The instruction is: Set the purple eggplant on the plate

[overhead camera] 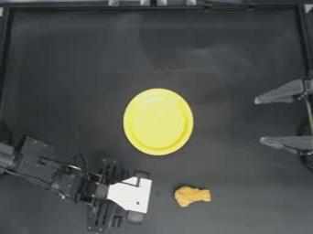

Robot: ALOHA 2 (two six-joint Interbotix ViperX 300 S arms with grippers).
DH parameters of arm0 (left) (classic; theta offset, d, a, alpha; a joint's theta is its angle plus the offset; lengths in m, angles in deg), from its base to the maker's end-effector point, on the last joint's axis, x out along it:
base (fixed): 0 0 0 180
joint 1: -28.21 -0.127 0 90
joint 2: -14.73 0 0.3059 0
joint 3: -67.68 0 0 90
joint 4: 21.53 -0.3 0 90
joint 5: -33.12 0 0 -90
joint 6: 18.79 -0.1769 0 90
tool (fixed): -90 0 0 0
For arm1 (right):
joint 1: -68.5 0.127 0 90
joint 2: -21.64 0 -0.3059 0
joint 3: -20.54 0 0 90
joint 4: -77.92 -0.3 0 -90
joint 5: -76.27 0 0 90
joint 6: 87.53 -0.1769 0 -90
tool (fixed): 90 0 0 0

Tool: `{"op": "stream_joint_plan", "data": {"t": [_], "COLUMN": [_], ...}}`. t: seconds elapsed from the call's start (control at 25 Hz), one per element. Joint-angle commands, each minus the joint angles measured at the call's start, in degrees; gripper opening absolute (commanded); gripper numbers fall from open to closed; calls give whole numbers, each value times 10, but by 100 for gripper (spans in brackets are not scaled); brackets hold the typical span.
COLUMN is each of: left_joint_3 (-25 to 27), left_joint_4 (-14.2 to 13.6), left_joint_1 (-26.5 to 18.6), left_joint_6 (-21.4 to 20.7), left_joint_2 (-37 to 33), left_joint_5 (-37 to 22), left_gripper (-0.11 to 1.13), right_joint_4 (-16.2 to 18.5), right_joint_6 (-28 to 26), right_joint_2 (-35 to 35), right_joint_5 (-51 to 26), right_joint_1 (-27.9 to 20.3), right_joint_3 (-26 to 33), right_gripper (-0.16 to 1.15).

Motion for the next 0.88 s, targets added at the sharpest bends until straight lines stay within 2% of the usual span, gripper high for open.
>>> {"op": "stream_joint_plan", "data": {"t": [0.04,0.56,0.68,0.84,0.88], "left_joint_3": [-13,-29,-33,-36,-39], "left_joint_4": [-1,0,7,12,11], "left_joint_1": [-5,-11,-11,-10,-9], "left_joint_6": [1,1,1,-2,-3], "left_joint_2": [-4,28,27,30,31], "left_joint_5": [1,4,0,-27,-33], "left_gripper": [102,100,83,38,32], "right_joint_4": [-2,-2,-2,-2,-2], "right_joint_6": [-1,-1,-1,0,0], "right_joint_2": [-2,-3,-3,-3,-3], "right_joint_5": [5,7,7,7,7], "right_joint_1": [0,0,0,0,0], "right_joint_3": [4,2,1,1,2], "right_gripper": [100,100,100,100,100]}}
